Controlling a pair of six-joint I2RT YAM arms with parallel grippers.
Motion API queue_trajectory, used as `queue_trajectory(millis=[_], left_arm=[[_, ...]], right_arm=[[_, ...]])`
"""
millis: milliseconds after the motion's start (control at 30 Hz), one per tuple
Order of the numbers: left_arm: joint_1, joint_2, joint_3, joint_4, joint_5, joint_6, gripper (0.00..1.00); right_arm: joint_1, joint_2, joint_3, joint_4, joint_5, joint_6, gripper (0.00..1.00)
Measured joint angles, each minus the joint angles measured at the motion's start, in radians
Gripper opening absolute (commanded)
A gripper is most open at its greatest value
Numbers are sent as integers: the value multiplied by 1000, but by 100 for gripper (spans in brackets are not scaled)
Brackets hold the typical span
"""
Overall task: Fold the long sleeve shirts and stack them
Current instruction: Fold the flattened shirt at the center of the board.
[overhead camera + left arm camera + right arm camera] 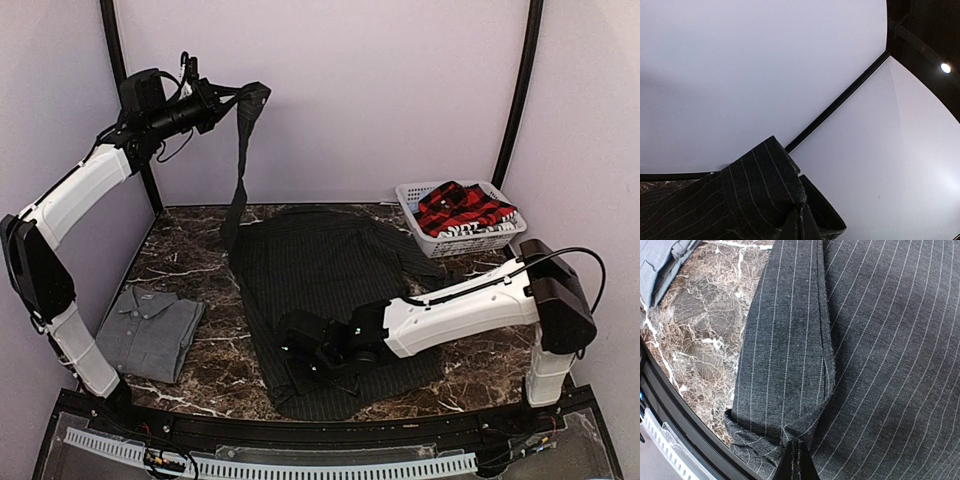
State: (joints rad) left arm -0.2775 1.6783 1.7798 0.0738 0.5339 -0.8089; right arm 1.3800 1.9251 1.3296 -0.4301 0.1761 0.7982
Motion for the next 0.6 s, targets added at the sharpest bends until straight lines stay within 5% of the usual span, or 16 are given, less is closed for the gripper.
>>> queue_trajectory(millis=[600], left_arm=[[-134,232,206,421,56,-242,0]], right_arm=[[50,-32,-77,22,71,97,0]])
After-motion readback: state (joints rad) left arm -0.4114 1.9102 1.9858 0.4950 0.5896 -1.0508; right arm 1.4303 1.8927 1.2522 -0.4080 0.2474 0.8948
